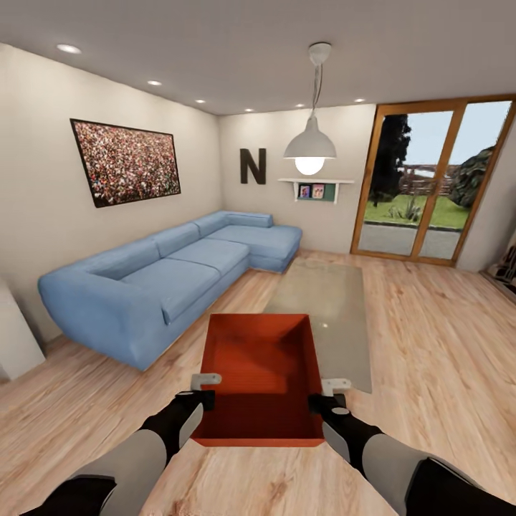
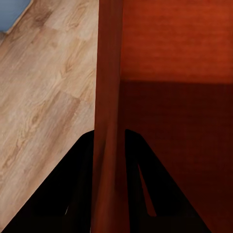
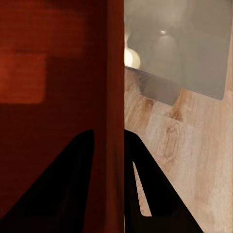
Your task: Move the two storage containers from the living room to the garage. In the garage, place one container on the floor and stack the other container on top of it (either order is fine).
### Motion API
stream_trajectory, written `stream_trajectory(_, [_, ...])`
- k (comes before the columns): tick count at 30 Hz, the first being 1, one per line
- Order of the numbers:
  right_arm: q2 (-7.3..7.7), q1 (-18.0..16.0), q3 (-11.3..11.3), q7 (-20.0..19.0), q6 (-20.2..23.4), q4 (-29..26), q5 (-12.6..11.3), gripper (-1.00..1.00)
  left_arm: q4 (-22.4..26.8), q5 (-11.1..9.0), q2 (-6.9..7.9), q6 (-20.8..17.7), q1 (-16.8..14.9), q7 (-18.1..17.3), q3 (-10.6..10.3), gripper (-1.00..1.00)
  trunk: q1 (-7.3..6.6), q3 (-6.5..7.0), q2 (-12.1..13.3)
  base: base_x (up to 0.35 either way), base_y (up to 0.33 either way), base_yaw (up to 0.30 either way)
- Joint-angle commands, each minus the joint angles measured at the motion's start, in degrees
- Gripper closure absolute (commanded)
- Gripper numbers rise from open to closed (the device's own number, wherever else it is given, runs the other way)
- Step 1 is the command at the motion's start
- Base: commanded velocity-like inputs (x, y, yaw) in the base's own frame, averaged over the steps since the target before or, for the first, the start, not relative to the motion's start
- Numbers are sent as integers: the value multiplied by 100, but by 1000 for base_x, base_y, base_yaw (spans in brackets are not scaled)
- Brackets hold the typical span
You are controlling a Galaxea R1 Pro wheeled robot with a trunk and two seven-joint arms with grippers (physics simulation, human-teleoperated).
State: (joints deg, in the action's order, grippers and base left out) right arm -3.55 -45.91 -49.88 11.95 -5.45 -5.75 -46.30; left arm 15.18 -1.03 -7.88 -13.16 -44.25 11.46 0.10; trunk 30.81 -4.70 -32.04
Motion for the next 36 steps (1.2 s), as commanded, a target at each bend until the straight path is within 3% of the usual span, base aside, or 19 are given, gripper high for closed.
stream_trajectory(1, [136,-5,21,44,-35,30,-46,100,12,103,59,-51,-4,176,17,100,2,-11,-10,0,0,258])
stream_trajectory(36, [136,-6,22,44,-35,33,-46,100,12,103,59,-47,-4,173,17,100,2,-11,-10,0,0,258])
